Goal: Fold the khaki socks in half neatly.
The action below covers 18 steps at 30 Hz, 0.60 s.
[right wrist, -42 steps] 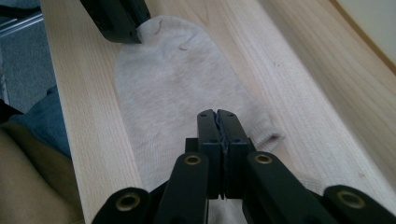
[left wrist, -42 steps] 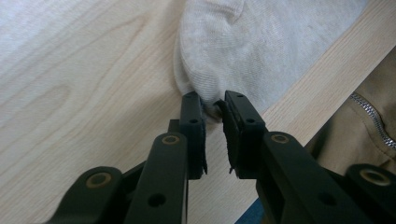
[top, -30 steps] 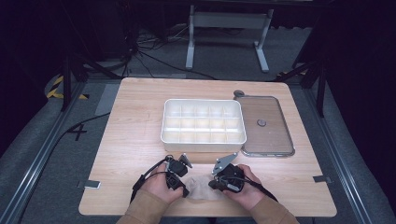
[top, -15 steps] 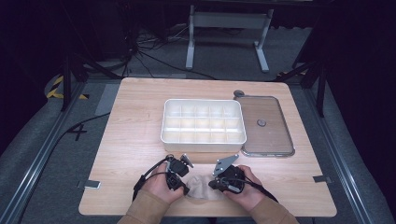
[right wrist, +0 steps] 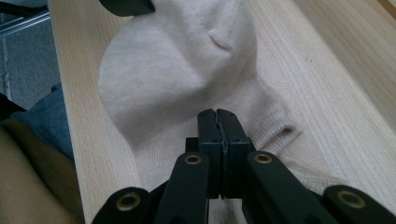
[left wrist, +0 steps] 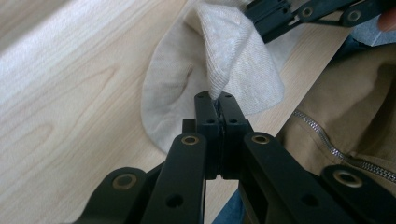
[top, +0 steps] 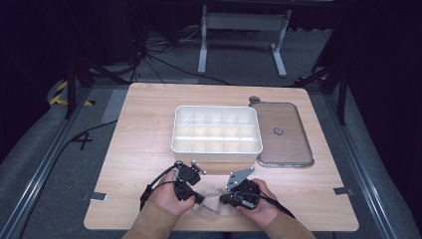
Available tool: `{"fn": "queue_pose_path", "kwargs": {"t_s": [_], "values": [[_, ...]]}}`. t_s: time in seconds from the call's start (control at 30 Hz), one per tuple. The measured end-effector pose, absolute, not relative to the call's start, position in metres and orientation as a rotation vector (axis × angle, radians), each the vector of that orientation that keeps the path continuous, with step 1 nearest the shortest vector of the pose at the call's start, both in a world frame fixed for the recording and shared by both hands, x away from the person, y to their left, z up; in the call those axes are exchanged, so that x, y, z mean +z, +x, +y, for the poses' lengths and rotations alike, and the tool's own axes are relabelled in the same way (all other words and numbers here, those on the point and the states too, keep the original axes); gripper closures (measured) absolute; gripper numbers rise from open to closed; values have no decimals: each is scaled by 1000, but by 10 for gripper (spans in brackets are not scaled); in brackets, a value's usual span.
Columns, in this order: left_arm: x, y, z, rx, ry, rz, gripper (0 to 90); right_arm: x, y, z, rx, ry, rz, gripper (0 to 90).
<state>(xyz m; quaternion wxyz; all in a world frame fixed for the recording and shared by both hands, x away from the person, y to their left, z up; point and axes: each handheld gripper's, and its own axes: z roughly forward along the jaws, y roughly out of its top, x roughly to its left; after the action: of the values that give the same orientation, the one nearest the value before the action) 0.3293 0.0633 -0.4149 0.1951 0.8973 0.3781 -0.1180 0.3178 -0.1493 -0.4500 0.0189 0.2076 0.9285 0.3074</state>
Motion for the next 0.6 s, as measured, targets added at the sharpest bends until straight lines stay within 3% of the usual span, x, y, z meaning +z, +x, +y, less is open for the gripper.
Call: {"fn": "queue_pose_path", "kwargs": {"t_s": [0.27, 0.4, 0.6], "values": [[-429, 335, 66, -304, 2526, 1197, 666, -449, 319, -150, 946, 628, 2889, 900], [-436, 336, 63, -321, 2544, 1233, 644, -449, 320, -151, 931, 643, 2885, 900], [-436, 335, 59, -332, 2542, 1242, 698, -448, 318, -150, 913, 635, 2884, 900]]}}
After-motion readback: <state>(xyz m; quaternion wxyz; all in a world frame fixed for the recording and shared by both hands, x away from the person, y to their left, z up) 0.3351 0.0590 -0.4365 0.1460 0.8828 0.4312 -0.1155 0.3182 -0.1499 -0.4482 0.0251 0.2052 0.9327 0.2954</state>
